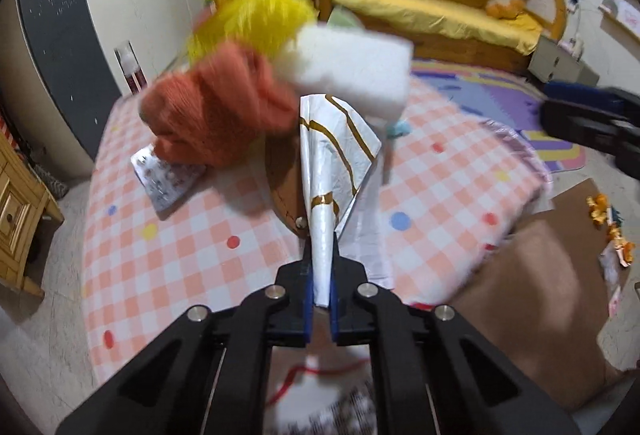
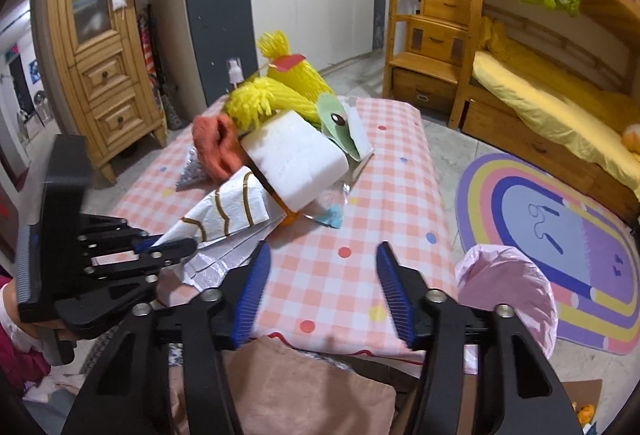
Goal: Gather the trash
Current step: 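Grasp the white gold-patterned plastic bag with left tool while right tool grasps the white foam block, then carry bag and foam block over the pink bin and open both tools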
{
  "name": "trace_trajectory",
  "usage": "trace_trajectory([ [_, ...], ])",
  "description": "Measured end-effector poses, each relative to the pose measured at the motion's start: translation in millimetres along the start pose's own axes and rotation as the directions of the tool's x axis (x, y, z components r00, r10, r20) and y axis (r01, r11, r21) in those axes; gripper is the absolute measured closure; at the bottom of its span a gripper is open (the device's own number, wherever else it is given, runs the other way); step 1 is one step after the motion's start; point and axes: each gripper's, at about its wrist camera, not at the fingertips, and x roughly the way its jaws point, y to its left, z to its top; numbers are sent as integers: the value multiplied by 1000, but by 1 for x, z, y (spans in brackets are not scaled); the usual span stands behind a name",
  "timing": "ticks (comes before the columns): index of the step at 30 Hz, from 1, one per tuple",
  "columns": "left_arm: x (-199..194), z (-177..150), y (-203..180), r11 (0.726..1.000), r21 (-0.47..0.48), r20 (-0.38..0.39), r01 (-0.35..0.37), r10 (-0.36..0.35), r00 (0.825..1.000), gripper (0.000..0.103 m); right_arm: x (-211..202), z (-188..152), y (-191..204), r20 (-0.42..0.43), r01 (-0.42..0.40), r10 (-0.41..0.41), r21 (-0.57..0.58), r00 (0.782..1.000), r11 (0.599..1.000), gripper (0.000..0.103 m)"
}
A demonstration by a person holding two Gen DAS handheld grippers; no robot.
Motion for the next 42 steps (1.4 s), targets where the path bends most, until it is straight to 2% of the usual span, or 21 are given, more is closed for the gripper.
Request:
trace_trajectory([
  [5,-50,-1,8,999,-41,97,5,-1,995,100,-5,4,1,24,-10,10,1,1000,1000,54],
  [10,-80,7,29,992,-118,187,-52,73,980,100,4,16,4,33,-38,38,-12,999,999,46],
  [12,-80,11,37,989,-137,191,-64,90,978,100,12,20,5,27,-46,46,-25,999,999,39],
  [14,-79,16,45,984,-163,185,-65,96,978,100,22,25,7,29,-32,33,-44,999,999,20],
  [19,-70,19,57,979,-195,173,-62,97,980,100,52,36,13,13,-23,25,-88,1000,996,18],
  [21,-65,20,59,977,-204,165,-63,98,981,100,64,37,16,-11,-24,23,-107,1000,994,21],
  [23,-62,20,60,976,-208,160,-65,100,982,100,75,37,20,-37,-25,21,-122,999,992,44],
  [25,-59,20,61,975,-211,154,-63,97,983,100,84,35,23,-60,-30,22,-128,998,991,48],
  [30,-56,22,59,974,-218,143,-57,90,986,100,97,35,29,-69,8,-17,-123,998,992,48],
  [31,-56,22,58,974,-220,141,-55,88,986,100,100,35,28,-67,24,-32,-116,997,993,57],
  [32,-57,22,58,974,-220,142,-54,86,986,100,100,36,28,-60,43,-50,-112,997,993,75],
  [37,-64,19,53,975,-218,149,-47,81,986,100,74,33,22,-34,67,-70,-71,997,995,79],
  [42,-68,16,35,980,-197,165,-11,44,985,100,35,8,4,-52,78,-79,-15,996,997,79],
])
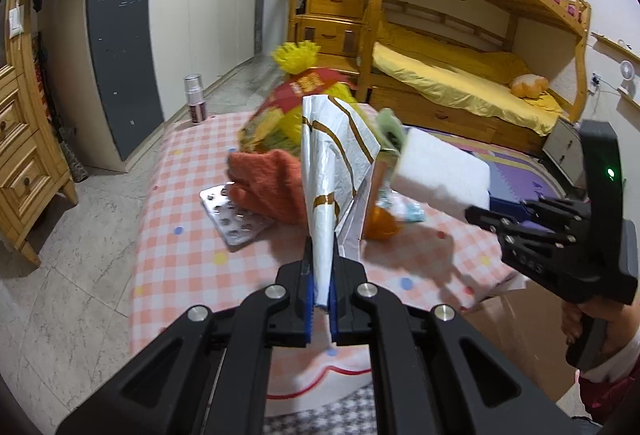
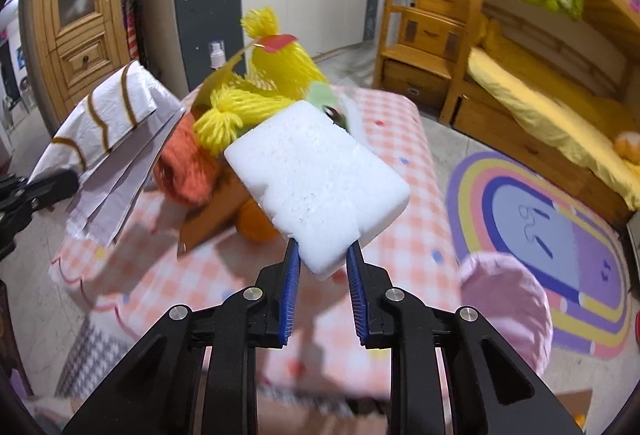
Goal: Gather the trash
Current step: 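Carry bag and foam block over the pink bin and open both tools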
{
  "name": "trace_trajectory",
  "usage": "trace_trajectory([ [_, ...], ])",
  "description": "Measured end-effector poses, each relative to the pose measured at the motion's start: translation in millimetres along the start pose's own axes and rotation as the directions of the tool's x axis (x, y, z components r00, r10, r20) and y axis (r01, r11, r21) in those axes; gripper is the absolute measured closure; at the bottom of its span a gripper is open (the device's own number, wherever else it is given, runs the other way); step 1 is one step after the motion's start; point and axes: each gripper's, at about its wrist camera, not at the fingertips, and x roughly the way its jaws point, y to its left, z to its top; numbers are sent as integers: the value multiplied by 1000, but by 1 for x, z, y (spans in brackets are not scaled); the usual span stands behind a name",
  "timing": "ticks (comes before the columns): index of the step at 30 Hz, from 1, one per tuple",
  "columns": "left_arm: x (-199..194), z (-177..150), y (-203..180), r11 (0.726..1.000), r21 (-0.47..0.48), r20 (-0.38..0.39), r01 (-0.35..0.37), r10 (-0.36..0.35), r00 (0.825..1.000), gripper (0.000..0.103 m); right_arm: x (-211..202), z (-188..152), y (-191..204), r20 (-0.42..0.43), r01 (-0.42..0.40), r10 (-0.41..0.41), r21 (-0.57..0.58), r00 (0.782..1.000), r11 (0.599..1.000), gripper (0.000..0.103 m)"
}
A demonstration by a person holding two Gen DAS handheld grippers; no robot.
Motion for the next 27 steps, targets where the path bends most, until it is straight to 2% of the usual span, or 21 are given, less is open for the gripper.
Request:
trace_trajectory([
  [7,10,-4,-53,992,69,-17,103,-102,995,100,-35,-34,-36,7,65,-66,97,998,993,78],
  [14,37,4,-117,969,172,-51,176,-170,984,100,-53,-64,-91,-9,154,-156,227,988,962,77],
  [21,78,14,-182,935,260,-104,240,-220,970,100,-49,-101,-158,-86,252,-237,371,968,894,77],
  [27,121,22,-233,905,327,-148,273,-236,960,100,-30,-128,-199,-163,313,-269,436,949,844,77],
])
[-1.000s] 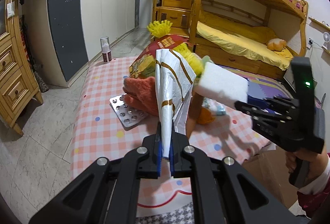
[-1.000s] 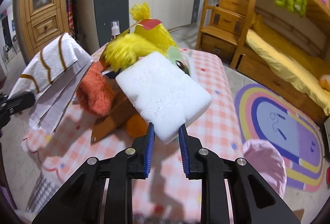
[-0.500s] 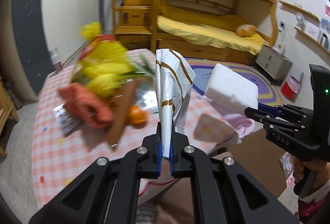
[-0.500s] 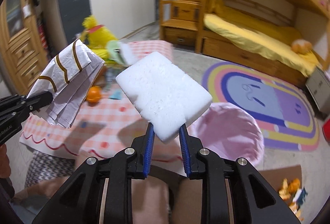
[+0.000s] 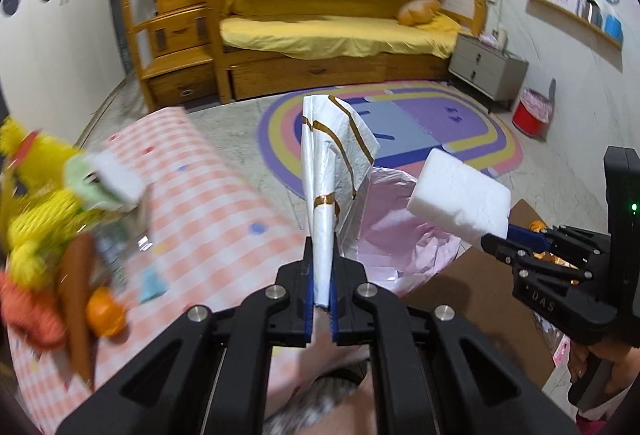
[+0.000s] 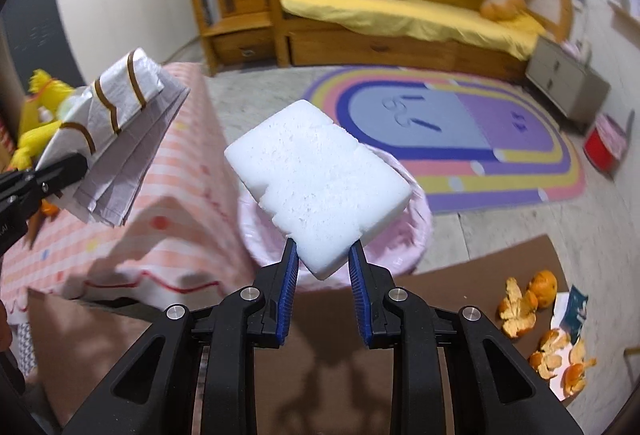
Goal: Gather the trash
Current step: 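Carry bag and foam block over the pink bin and open both tools, then move both open tools back over the table items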
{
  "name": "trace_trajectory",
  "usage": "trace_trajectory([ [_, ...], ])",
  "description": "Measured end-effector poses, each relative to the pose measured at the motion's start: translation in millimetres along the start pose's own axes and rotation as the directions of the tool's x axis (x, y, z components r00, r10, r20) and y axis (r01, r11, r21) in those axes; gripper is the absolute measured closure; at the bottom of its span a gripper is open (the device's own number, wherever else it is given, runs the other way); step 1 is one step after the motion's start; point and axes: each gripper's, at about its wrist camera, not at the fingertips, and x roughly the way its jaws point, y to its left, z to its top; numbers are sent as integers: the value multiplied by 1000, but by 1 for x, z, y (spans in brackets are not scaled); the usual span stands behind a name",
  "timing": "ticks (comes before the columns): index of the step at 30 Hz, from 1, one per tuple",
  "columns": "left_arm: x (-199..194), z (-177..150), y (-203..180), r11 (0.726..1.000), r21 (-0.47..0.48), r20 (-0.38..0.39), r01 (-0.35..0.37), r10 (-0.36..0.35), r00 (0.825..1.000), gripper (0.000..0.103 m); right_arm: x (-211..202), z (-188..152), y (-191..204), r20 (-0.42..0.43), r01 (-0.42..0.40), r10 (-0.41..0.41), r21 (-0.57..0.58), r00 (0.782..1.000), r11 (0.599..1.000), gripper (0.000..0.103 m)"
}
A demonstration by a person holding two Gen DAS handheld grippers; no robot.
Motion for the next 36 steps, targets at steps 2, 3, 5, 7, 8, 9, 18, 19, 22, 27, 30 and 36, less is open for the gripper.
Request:
trace_trajectory([
  [2,19,9,-11,1000,23,-14,18,-18,1000,100,11,-1,-8,-19,18,-18,14,1000,1000,76],
  [3,23,11,-13,999,27,-18,21,-20,1000,100,16,-1,-12,-30,25,-24,25,999,999,76],
  [5,39,19,-20,999,32,-32,37,-36,999,99,25,-2,-17,-45,30,-28,40,999,999,76],
  [7,48,23,-25,998,33,-41,52,-51,998,99,35,-2,-19,-61,38,-35,46,998,998,76],
  [8,53,26,-28,998,34,-41,58,-57,998,98,40,-1,-20,-69,39,-36,50,997,998,76],
  [9,56,28,-30,997,36,-42,64,-62,997,97,42,-1,-19,-74,42,-38,53,997,998,76],
  [18,53,30,-14,997,-20,-36,78,-78,996,51,64,3,-26,-107,54,-45,79,993,995,58],
  [19,51,29,-10,997,-31,-34,71,-72,997,51,61,3,-26,-104,56,-47,82,993,995,55],
  [22,41,25,2,997,-60,-29,47,-49,998,51,53,4,-26,-93,62,-54,87,994,994,53],
  [27,23,17,15,996,-90,-16,22,-23,1000,51,28,7,-23,-46,45,-40,107,998,993,53],
  [30,7,10,24,994,-108,-5,11,-11,1000,51,12,9,-13,-16,21,-19,101,1000,995,52],
  [36,-27,-11,47,990,-138,11,-41,43,999,51,-18,14,23,34,-56,55,42,998,998,51],
])
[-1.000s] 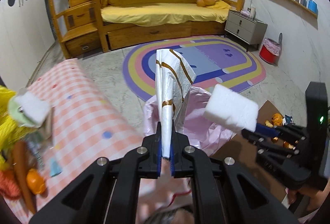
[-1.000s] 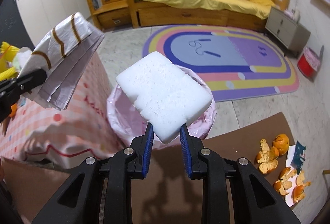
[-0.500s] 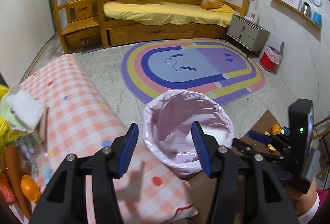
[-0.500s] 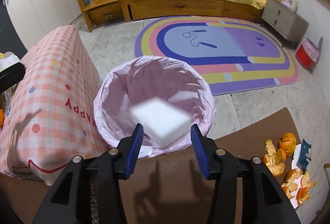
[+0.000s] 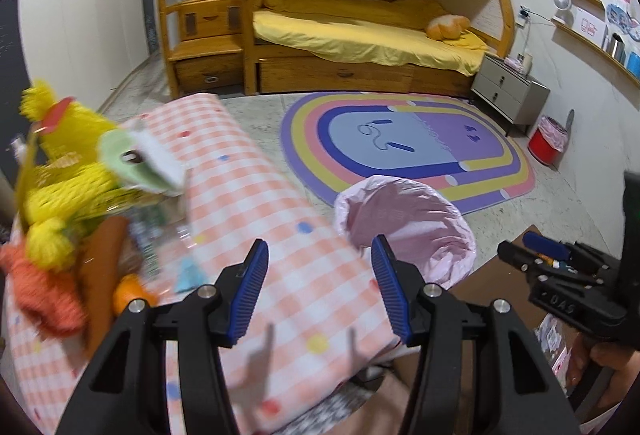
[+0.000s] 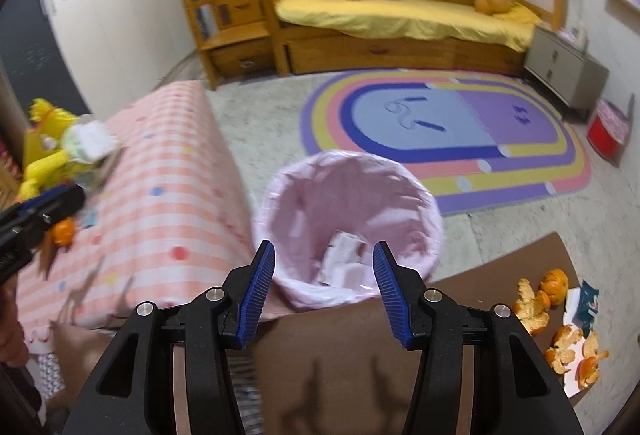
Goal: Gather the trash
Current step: 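Move both open tools back over the table items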
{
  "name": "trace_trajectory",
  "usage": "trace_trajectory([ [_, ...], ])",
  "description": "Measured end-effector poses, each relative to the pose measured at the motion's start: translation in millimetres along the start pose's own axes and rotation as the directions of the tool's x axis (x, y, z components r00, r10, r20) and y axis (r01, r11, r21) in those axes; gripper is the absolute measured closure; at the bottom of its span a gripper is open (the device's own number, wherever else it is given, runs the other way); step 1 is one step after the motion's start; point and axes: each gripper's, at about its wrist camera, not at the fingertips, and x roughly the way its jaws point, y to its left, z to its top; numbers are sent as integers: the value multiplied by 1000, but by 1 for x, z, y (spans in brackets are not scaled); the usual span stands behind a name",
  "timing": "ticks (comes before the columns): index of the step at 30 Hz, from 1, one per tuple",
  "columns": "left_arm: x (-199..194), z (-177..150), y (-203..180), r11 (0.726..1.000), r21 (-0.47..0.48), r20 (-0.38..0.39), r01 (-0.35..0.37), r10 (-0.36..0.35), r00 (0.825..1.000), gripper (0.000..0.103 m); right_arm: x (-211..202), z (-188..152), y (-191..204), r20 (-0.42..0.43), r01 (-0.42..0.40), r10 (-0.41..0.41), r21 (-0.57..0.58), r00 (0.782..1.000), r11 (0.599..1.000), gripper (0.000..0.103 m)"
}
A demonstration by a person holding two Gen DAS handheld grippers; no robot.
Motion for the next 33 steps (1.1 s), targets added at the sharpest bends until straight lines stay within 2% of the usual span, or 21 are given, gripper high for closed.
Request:
trace_trajectory([
  [5,-32,-18,32,997,-54,16,-55,56,998,46,-28,4,47,44,-93,98,-100,994,991,50],
  [10,-60,-36,68,983,-120,17,-139,142,990,42,-42,5,91,36,-175,184,-185,982,967,47],
  [14,-86,-49,103,955,-179,16,-237,244,970,31,-50,10,130,22,-223,237,-260,971,939,39],
  [20,-116,-57,160,893,-271,4,-359,374,927,26,-57,22,187,19,-275,303,-366,953,889,39],
  [24,-126,-58,198,857,-320,-15,-403,421,907,26,-53,33,227,9,-292,327,-432,945,854,44],
  [25,-128,-57,207,851,-328,-18,-411,429,903,26,-51,35,234,5,-291,328,-447,945,846,48],
  [28,-129,-52,223,839,-343,-26,-424,442,896,26,-40,44,259,-19,-303,335,-480,942,823,52],
  [33,-118,-42,235,852,-313,-15,-419,437,899,26,-18,50,269,-11,-250,282,-498,959,830,52],
])
